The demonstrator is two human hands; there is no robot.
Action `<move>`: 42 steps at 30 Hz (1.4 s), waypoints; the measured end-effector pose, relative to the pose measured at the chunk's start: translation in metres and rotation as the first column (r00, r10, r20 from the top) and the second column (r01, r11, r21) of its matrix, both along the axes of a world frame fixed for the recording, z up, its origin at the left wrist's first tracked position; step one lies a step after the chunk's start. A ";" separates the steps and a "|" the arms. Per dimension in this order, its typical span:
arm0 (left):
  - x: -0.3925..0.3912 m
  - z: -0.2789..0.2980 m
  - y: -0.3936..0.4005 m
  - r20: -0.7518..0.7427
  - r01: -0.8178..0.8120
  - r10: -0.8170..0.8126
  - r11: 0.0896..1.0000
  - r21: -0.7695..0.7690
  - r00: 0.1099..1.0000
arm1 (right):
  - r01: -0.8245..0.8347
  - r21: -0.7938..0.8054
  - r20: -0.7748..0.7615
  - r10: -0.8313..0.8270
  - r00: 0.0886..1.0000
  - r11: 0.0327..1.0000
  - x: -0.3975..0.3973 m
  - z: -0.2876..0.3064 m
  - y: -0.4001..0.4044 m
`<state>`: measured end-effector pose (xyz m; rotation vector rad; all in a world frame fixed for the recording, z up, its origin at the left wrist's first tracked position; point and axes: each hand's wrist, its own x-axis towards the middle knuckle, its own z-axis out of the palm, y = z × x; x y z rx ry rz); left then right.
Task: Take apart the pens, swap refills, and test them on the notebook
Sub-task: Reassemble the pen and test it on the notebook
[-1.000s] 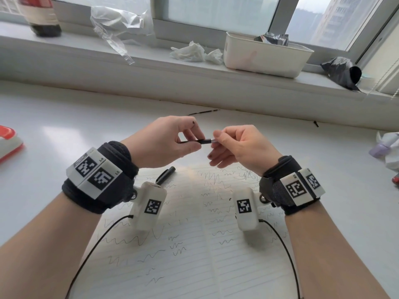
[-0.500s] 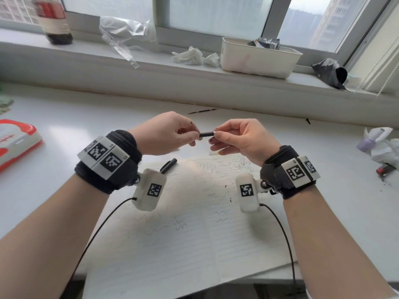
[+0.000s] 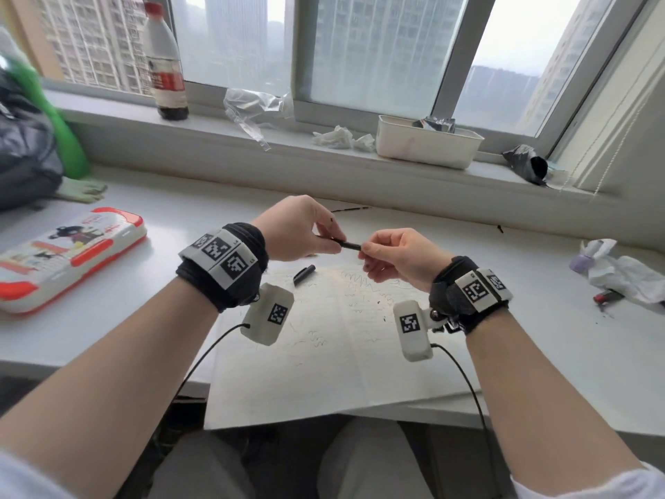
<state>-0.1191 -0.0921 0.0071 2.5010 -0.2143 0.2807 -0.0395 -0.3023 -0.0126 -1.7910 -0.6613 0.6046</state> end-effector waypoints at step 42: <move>0.013 -0.058 0.086 -0.552 -0.141 0.342 0.917 0.374 0.761 | 0.286 -0.054 -0.153 -0.291 0.944 0.957 0.020 -0.060 0.087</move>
